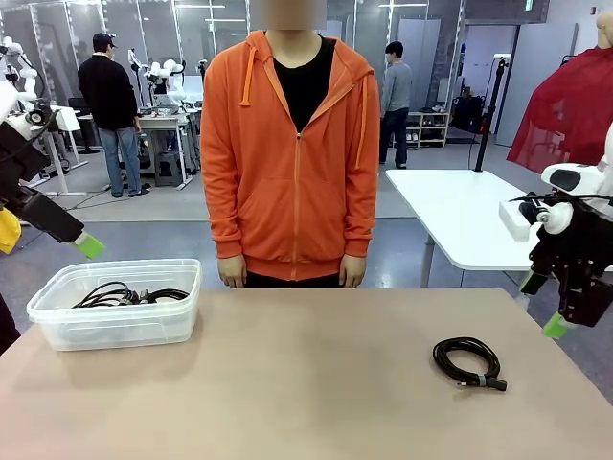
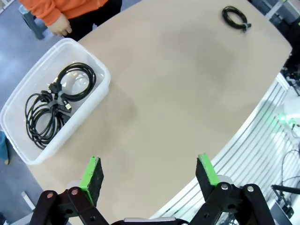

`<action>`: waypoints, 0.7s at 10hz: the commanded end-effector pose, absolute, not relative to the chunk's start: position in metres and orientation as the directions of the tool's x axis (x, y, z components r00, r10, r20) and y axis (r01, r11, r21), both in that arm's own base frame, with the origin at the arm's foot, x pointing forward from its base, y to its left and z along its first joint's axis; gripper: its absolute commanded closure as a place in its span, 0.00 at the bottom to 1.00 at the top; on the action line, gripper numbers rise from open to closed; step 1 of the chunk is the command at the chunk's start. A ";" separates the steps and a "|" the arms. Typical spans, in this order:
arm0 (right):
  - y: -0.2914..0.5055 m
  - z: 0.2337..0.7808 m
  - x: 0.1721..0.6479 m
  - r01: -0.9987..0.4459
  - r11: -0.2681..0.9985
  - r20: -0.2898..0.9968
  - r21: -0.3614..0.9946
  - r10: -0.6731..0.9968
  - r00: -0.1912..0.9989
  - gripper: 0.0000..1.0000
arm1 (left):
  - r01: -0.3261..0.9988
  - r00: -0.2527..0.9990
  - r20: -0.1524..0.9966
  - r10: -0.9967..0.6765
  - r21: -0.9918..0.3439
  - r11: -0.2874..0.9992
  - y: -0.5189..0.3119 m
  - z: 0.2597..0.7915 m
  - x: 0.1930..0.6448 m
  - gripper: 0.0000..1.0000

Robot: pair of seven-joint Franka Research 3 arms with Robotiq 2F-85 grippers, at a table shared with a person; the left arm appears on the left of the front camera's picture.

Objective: Organize and store the cables.
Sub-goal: Place the USB Extension Cable into the Organizing box.

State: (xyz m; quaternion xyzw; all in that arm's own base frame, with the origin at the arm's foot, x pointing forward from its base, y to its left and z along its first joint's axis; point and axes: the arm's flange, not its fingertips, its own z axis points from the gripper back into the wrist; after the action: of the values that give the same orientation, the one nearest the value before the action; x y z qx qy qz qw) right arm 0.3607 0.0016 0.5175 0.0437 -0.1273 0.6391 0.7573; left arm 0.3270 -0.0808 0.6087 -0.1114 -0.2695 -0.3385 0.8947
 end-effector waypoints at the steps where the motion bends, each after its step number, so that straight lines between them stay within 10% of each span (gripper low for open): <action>1: 0.001 0.535 0.355 -0.958 0.236 0.286 -0.163 0.941 0.183 0.00 | 0.668 0.619 0.547 -0.563 0.009 0.744 -0.082 0.609 0.329 0.00; 7: 0.004 0.491 0.398 -0.987 0.152 0.206 -0.047 0.969 0.139 0.00 | 0.668 0.619 0.547 -0.563 0.009 0.744 -0.082 0.609 0.329 0.00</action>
State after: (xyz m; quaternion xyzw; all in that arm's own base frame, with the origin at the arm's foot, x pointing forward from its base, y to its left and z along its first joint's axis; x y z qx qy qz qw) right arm 0.3752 0.0032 0.5035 0.0441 -0.1073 0.6347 0.7640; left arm 0.3276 -0.0820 0.6077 -0.1097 -0.2678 -0.3398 0.8949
